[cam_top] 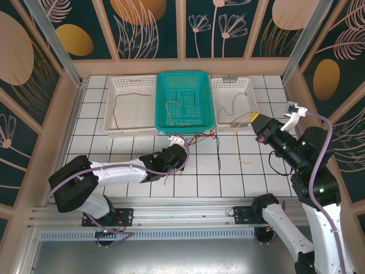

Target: Untangle the cables

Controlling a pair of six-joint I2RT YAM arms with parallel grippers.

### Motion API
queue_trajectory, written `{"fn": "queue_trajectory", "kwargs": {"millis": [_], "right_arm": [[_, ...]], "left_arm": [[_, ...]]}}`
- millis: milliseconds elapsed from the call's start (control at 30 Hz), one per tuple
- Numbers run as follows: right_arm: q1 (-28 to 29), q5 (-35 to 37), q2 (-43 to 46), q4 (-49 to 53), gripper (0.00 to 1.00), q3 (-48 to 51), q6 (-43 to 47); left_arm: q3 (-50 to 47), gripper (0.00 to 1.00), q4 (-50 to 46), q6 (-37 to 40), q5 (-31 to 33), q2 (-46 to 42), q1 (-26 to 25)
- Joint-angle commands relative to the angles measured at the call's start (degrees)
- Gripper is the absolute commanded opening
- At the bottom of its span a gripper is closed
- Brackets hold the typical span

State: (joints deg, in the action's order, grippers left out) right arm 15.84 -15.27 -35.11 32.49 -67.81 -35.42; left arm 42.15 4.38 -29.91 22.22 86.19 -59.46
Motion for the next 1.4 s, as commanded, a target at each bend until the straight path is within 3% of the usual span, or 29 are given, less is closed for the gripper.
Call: {"fn": "queue_trajectory", "kwargs": {"millis": [0,100,300,433,567,700,767,933,1133,1267,1367], "right_arm": [[-0.2,8.5,1.0,-6.1,0.00,-5.4,3.8],[-0.2,10.3,0.7,-5.2,0.00,-6.3,5.3],[-0.2,-1.1,-3.8,-4.3,0.00,0.7,6.2],[-0.3,-2.0,-2.0,-8.0,0.01,9.7,4.8],[-0.3,-1.4,-1.8,-7.6,0.26,13.8,5.4],[-0.3,-0.9,-0.8,-7.6,0.45,15.5,5.7],[-0.3,-2.7,-0.5,-8.1,0.50,15.8,5.8],[-0.4,-10.8,0.5,-12.0,0.54,18.4,3.4],[-0.3,-8.4,0.1,-8.8,0.54,18.7,3.5],[-0.3,-20.4,-1.1,-15.0,0.51,23.8,0.8],[-0.2,-20.7,-2.3,-16.2,0.47,26.9,-0.5]], "left_arm": [[-1.5,0.00,-17.1,1.3,7.8,1.5,0.7],[-0.7,0.00,-17.5,1.5,4.8,3.0,0.7],[0.6,0.00,-15.8,4.3,-4.6,3.6,0.7],[1.6,0.00,-16.2,4.8,-9.4,2.5,0.7],[2.3,0.00,-16.0,5.0,-15.9,1.7,0.7],[2.4,0.00,-14.9,4.4,-21.9,0.8,0.7],[2.6,0.00,-14.5,3.9,-23.9,0.4,0.7],[4.7,0.00,-16.3,1.3,-20.7,0.2,0.7],[6.9,0.00,-20.1,-2.7,-8.7,-0.1,0.7],[9.7,0.00,-23.3,-5.9,-0.1,1.2,0.9],[12.1,0.00,-25.4,-5.9,6.1,2.7,0.9]]}}
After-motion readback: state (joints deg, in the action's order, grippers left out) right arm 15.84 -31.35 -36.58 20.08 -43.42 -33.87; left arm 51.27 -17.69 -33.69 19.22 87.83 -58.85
